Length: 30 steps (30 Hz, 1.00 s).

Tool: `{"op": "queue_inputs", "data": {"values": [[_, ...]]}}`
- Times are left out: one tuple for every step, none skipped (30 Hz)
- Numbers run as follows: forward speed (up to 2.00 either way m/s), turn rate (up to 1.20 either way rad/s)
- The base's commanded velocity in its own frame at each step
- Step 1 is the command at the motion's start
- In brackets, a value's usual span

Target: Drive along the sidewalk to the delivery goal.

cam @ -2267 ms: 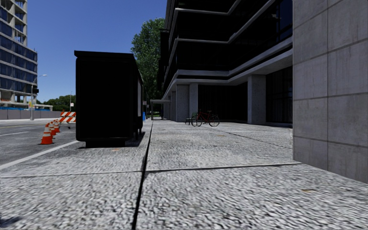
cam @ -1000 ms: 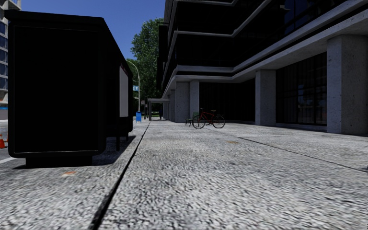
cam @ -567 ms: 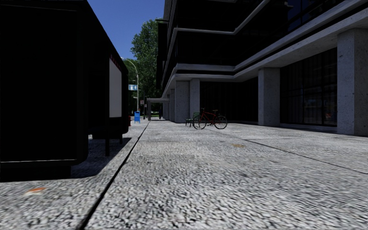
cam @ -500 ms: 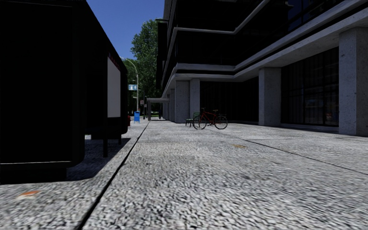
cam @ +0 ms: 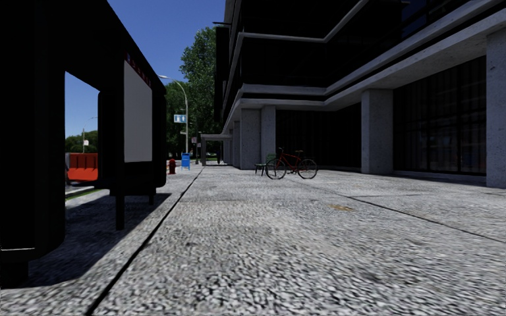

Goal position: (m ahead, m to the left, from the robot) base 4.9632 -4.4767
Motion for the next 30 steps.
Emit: {"op": "queue_inputs", "data": {"values": [[1.31, -0.61], [1.31, -0.64], [1.31, -0.64], [1.31, -0.64], [1.31, -0.65], [1.31, -0.65], [1.31, -0.65], [1.31, -0.65], [1.31, -0.65], [1.31, -0.65], [1.31, -0.65], [1.31, -0.65], [1.31, -0.65], [1.31, -0.65], [1.31, -0.65], [1.31, -0.65], [1.31, -0.65], [1.31, -0.65], [1.31, -0.65], [1.31, -0.65], [1.31, -0.65], [1.31, -0.65], [1.31, -0.65], [1.31, -0.65], [1.31, -0.65], [1.31, -0.65], [1.31, -0.65], [1.31, -0.65], [1.31, -0.65], [1.31, -0.65]]}}
